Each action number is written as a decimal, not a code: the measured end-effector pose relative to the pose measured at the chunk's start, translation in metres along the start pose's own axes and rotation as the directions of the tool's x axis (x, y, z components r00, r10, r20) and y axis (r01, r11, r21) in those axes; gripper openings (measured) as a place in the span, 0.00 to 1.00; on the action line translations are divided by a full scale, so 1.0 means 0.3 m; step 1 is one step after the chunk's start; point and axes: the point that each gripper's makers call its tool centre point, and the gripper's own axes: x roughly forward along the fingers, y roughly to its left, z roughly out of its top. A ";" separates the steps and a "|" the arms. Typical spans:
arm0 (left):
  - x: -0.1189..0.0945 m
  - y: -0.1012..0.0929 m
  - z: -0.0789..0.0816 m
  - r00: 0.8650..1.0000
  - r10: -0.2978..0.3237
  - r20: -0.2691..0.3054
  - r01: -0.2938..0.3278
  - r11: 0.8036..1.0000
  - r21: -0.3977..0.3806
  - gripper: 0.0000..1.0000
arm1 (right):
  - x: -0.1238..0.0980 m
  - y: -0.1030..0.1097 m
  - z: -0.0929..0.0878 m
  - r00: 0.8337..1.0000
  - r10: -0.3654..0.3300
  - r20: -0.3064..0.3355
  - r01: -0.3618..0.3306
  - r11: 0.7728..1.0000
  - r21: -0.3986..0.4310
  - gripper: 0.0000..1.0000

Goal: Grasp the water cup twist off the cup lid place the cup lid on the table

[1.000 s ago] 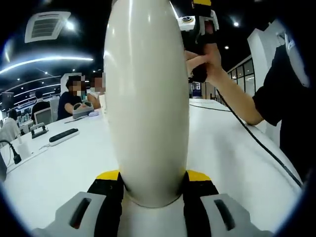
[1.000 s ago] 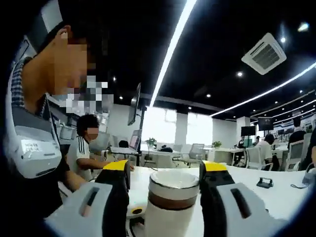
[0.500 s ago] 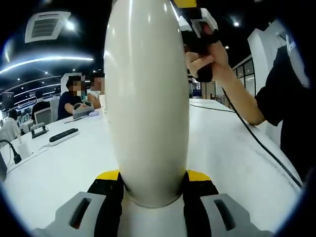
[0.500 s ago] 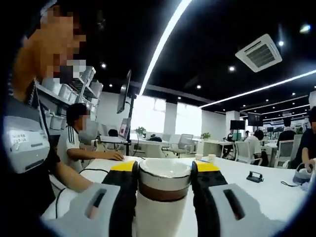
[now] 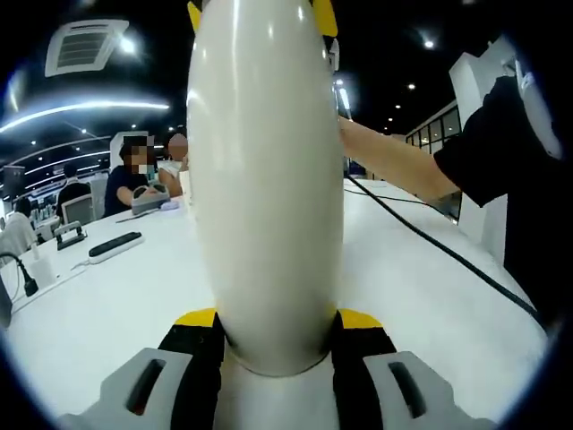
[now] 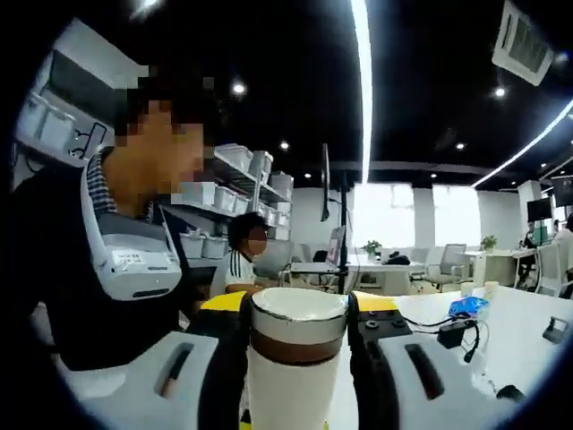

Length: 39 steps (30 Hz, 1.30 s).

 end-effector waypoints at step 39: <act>-0.006 0.010 -0.003 1.000 0.000 0.000 0.000 1.000 0.001 0.49 | -0.004 -0.042 -0.004 0.796 -0.604 -0.038 0.598 0.795 -0.102 0.47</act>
